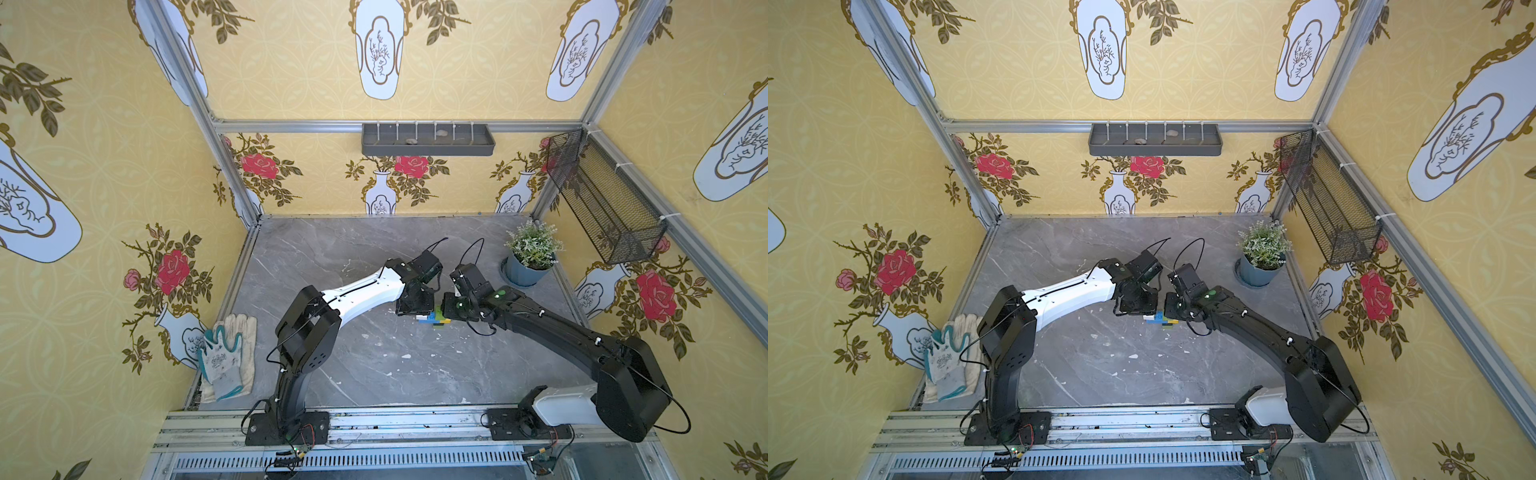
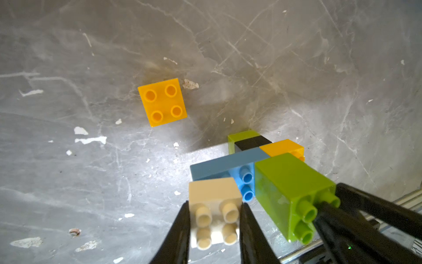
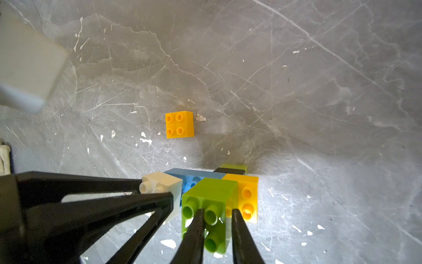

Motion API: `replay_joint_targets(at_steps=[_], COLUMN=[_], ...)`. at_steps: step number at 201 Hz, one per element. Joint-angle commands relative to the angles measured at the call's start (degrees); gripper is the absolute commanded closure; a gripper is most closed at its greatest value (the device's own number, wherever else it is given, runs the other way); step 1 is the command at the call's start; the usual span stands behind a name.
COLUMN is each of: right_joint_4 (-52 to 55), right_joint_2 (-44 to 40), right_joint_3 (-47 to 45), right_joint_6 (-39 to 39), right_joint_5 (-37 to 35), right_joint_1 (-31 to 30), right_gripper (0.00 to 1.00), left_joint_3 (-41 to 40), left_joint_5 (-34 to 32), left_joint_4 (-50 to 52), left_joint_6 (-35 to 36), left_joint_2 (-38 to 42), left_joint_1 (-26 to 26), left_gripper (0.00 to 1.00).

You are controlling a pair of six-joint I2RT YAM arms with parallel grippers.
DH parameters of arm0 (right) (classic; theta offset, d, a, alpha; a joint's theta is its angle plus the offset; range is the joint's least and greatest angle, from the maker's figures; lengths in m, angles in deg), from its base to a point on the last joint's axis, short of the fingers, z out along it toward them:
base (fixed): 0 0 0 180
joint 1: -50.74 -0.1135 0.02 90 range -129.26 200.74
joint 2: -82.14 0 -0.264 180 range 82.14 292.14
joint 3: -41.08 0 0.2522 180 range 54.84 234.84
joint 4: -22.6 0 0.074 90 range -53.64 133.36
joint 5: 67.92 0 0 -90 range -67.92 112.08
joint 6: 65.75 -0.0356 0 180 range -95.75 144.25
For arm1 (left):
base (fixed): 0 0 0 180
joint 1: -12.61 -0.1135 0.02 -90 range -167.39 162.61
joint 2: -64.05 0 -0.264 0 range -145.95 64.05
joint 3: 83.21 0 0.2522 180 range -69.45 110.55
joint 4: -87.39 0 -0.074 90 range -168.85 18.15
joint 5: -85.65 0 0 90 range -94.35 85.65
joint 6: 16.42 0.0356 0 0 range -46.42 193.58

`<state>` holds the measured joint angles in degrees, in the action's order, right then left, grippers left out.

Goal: Assemble the number 4 with lego
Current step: Assemble the lego brick with the lego brick.

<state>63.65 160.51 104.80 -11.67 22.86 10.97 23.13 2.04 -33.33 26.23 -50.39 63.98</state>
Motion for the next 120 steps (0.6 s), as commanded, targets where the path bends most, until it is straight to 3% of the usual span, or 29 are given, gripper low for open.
replay_joint_targets(at_steps=[1, 120], right_joint_4=[14.2, 13.8], right_joint_2=[0.6, 0.6], right_joint_3=[-1.2, -1.6], right_joint_6=[1.0, 1.2], right_joint_5=[-1.6, -1.4], right_joint_1=[0.0, 0.0], right_gripper=[0.77, 0.78], left_joint_3=[0.7, 2.6], left_joint_5=[-0.6, -1.4], left_joint_4=[0.8, 3.3], left_joint_6=[-0.7, -2.1], left_joint_2=[-0.9, -3.4], left_joint_1=[0.1, 1.0], left_gripper=[0.82, 0.82])
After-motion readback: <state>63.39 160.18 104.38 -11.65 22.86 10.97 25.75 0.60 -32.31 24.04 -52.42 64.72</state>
